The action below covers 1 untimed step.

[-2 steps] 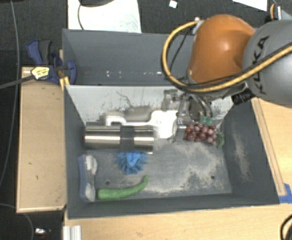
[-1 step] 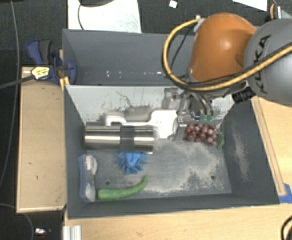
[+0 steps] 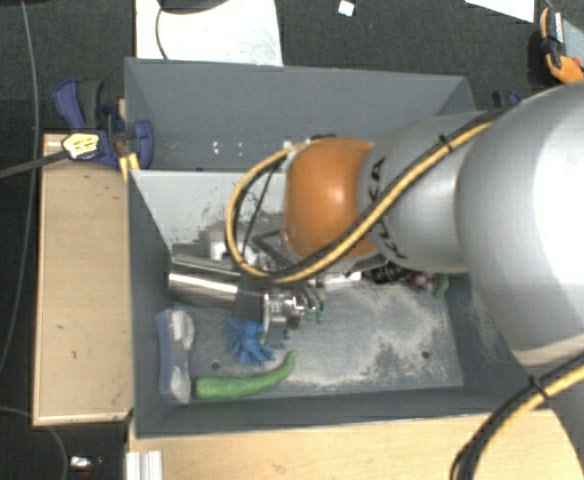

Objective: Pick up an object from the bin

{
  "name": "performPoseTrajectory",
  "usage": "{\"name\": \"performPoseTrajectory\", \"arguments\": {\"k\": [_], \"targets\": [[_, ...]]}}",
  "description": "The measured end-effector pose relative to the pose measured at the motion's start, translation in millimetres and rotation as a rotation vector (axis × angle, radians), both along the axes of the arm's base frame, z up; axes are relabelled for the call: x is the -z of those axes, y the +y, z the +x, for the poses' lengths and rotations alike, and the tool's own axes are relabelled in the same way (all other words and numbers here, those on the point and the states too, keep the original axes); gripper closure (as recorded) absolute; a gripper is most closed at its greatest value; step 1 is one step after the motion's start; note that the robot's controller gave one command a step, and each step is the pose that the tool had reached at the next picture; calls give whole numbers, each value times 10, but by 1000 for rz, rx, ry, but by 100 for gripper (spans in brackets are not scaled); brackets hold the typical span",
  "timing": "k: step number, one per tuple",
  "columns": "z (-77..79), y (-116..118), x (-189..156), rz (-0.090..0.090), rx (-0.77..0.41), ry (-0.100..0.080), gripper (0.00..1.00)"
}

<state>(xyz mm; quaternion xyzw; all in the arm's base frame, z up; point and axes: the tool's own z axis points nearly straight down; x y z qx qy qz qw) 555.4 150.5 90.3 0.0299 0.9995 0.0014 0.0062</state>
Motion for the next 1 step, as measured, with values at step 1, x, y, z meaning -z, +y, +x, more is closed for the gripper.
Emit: {"name": "performPoseTrajectory", "arguments": {"k": [1], "targets": [[2, -32, -37, -1, -8, 4, 0]]}}
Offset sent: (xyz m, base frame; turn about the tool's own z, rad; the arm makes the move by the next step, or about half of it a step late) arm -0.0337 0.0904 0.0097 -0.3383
